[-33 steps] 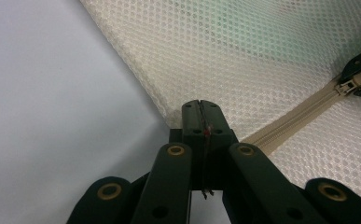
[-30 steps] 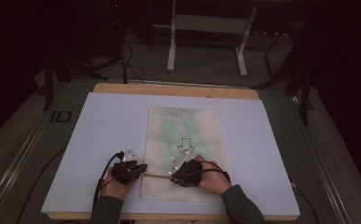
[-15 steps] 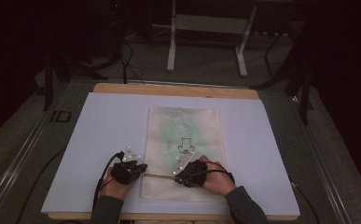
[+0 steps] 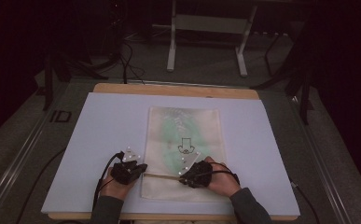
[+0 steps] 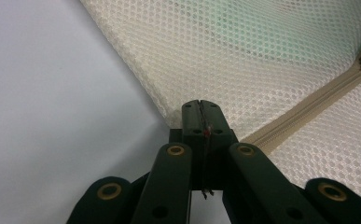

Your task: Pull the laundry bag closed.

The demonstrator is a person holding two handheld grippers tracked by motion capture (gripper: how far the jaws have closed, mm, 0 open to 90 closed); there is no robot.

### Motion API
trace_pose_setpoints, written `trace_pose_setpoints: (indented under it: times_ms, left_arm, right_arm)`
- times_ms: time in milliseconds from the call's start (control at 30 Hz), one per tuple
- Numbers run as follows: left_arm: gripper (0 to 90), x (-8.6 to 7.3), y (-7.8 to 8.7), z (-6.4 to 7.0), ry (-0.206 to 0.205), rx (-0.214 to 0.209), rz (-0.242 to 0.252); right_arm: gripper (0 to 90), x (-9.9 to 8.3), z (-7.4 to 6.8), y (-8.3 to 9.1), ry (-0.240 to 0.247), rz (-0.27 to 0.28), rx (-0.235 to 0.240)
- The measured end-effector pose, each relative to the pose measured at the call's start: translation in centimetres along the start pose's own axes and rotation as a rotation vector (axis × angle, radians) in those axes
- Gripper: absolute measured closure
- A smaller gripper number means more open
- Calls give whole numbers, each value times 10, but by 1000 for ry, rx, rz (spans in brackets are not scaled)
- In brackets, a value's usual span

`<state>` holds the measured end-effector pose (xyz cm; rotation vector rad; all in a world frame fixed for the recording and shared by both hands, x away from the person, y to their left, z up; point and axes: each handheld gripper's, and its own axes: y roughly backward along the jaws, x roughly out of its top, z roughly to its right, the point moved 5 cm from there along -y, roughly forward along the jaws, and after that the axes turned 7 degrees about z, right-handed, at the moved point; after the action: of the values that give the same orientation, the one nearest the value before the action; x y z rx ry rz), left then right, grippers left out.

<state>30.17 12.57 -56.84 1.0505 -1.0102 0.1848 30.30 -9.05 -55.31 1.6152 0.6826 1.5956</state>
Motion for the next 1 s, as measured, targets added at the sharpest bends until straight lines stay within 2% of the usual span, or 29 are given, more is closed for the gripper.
trace_pose_setpoints:
  times_ms: [200, 1000]
  left_arm:
    - [896, 0, 0, 0, 4, 2, 2]
    - [896, 0, 0, 0, 5, 3, 2]
  right_arm:
    - [824, -3, 0, 2, 3, -2, -5]
    - [824, -27, 5, 21, -42, -8, -31]
